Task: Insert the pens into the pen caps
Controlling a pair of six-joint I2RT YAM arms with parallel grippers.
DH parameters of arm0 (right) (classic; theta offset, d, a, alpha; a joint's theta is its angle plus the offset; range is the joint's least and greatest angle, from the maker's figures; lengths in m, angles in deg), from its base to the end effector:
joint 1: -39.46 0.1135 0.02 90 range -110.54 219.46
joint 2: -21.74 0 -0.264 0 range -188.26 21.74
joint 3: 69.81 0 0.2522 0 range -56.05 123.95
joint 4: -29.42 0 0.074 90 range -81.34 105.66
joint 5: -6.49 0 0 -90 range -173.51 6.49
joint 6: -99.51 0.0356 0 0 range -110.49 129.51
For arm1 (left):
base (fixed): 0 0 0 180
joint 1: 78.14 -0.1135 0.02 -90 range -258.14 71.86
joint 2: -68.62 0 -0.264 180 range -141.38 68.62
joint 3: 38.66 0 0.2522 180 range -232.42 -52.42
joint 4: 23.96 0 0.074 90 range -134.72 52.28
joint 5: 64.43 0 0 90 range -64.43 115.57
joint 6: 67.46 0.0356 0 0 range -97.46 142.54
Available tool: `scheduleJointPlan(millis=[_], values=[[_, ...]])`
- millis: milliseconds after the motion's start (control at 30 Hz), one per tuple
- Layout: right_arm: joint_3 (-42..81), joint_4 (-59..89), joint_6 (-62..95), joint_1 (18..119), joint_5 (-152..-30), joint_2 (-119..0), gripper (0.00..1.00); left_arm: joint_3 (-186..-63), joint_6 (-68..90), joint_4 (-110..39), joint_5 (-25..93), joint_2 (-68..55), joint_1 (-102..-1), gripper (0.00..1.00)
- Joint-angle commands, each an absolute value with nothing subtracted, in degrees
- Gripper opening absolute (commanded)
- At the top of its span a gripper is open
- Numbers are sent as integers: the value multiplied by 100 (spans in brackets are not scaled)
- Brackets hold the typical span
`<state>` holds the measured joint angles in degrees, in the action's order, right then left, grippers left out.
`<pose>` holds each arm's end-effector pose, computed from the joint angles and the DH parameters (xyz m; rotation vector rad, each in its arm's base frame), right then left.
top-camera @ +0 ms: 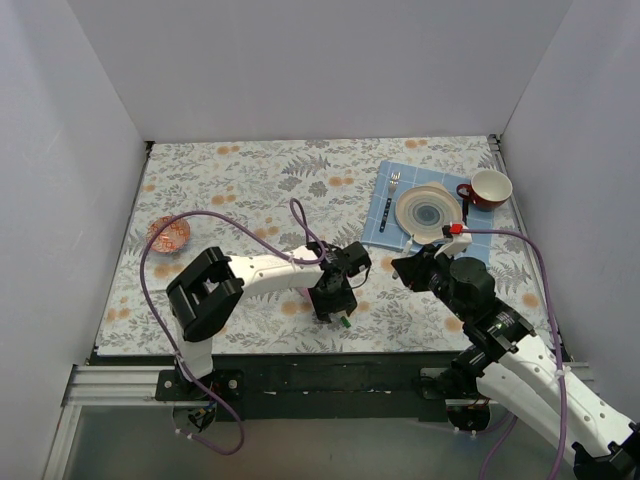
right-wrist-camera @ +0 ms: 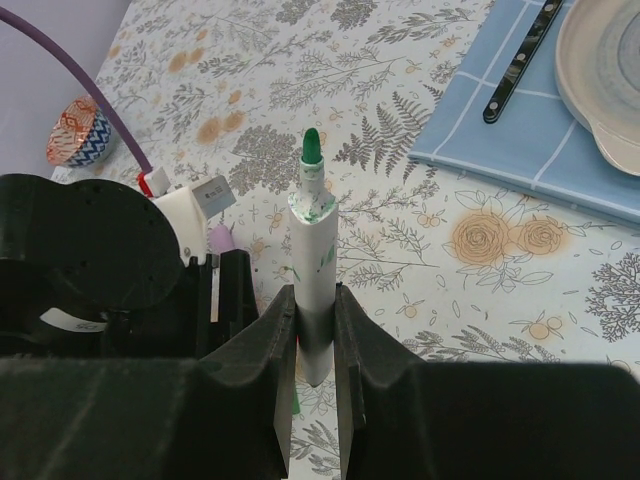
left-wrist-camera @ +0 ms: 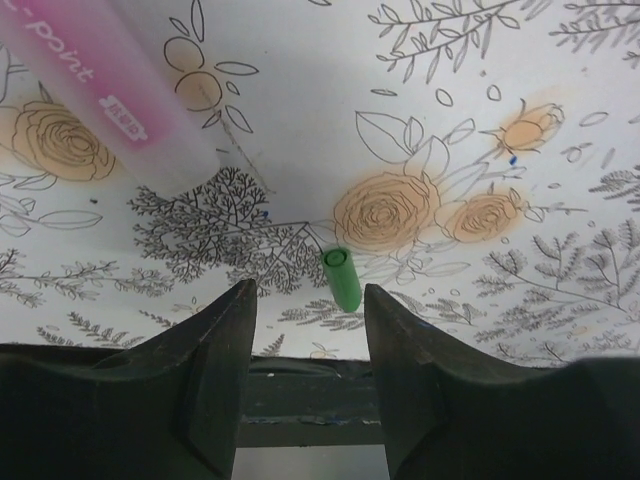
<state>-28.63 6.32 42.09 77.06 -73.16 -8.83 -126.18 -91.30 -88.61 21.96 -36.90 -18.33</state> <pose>0.1204 0.0846 0.2706 0.0530 1.8420 0.7119 0.1752 -0.2967 0.1813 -1.3981 2.7284 -0.1913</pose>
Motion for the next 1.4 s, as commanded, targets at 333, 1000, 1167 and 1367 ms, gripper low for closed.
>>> scheduleJointPlan(millis=[333,1000,1167,1367], values=[[-2871,722,4001,7690,-7112,-709,1,-12783,-11492,-8931,2548,-4238,-1740,39],[-2871,555,3975,7690,-7112,-401,1,-12977,-11492,-9054,2514,-4529,-1521,25],[-2880,538,3984,7698,-7165,-340,1,-12810,-11361,-8931,2443,-4538,-1521,8],[-2968,564,4036,7690,-7305,-349,1,-12766,-11150,-8817,2338,-4476,-1521,0]])
